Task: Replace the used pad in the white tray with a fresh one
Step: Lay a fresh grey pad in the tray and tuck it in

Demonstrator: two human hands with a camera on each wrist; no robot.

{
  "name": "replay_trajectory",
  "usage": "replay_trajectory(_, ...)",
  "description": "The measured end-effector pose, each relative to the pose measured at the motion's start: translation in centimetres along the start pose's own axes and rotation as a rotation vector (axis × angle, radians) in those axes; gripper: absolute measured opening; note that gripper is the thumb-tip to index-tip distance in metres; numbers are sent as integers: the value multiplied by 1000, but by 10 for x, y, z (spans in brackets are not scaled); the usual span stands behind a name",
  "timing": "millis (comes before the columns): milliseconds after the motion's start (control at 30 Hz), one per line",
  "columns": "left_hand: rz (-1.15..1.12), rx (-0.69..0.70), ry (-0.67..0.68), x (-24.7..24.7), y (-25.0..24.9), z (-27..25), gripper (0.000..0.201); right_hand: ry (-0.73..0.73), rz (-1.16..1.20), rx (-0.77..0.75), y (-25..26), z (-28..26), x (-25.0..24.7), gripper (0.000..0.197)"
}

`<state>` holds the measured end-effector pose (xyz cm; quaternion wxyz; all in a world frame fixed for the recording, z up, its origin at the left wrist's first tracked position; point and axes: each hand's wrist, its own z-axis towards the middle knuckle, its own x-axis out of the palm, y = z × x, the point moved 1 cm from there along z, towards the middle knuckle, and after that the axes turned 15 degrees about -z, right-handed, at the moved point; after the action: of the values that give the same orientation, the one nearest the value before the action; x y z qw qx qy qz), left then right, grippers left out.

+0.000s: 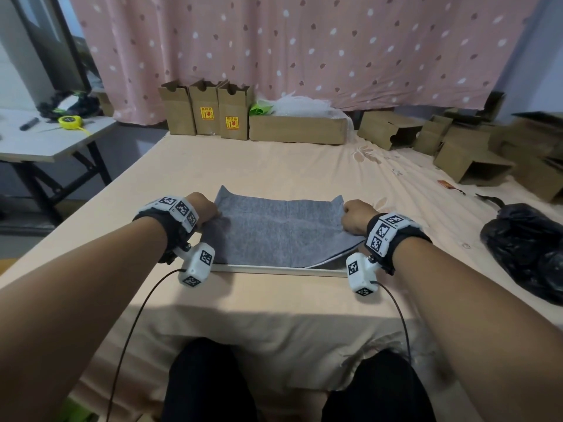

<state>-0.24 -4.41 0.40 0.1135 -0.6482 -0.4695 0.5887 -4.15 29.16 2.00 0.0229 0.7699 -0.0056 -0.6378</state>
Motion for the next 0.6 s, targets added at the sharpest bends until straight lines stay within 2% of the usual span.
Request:
replay_trajectory(167, 22, -14, -20, 2, -9, -17, 33, -95, -9, -59, 4, -11, 5, 3)
replay_trajectory(400, 176, 55, -39, 2, -19, -36, 31, -143, -25, -58, 11, -21, 9, 41)
replay_trajectory(533, 413, 112, -75, -4, -37, -52, 20, -196, -132, -9, 19, -28, 3, 35)
replay_trajectory(600, 464, 171, -84, -8, -48, -58, 20, -233, -204, -14, 25, -30, -2, 34)
